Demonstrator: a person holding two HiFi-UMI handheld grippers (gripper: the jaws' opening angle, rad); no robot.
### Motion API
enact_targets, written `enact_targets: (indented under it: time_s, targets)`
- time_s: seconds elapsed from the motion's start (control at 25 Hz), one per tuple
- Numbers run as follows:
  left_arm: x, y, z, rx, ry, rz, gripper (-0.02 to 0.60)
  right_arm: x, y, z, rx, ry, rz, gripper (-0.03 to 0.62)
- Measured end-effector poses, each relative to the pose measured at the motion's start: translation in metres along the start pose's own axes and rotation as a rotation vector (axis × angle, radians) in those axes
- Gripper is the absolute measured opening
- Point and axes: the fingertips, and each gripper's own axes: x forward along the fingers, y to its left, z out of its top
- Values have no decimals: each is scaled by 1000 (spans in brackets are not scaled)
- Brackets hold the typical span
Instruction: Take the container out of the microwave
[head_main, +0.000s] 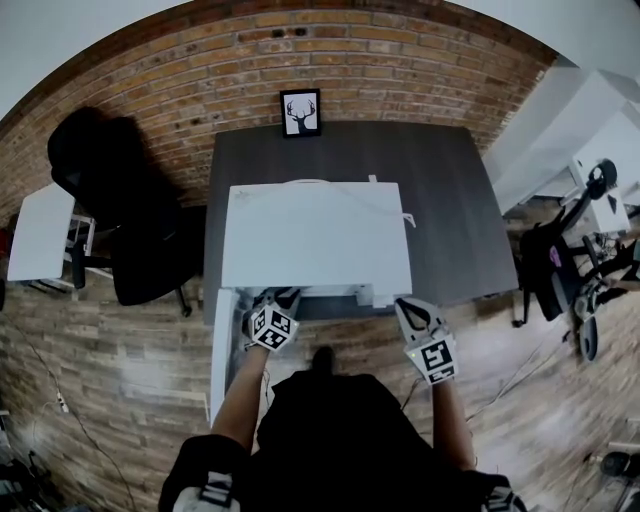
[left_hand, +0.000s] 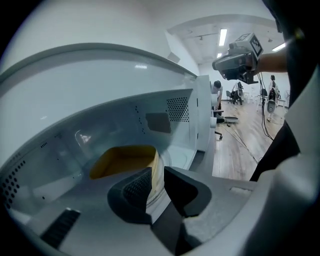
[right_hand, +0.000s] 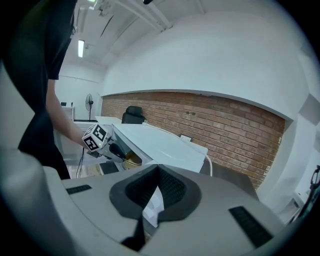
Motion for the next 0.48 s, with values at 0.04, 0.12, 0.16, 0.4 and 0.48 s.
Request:
enact_targets:
  time_s: [0.04,0.12,0.16,0.4,0.48]
  targets:
    - [2,2,0,7,4,4,63,1,0,1,1,-1,-1,0]
    - [5,6,-1,20,16,10,70,1,-1,3,1,-1,-3,0]
    - [8,7,-2,23,23,7,72,1,-1,3,0,-1,-4,0]
    - [18,12,-6,41,40,-4,74,1,-1,1,-7,9,-7,0]
    - [19,13,-5,52,44,-5,74,1,-2,-1,-8,14,-8,0]
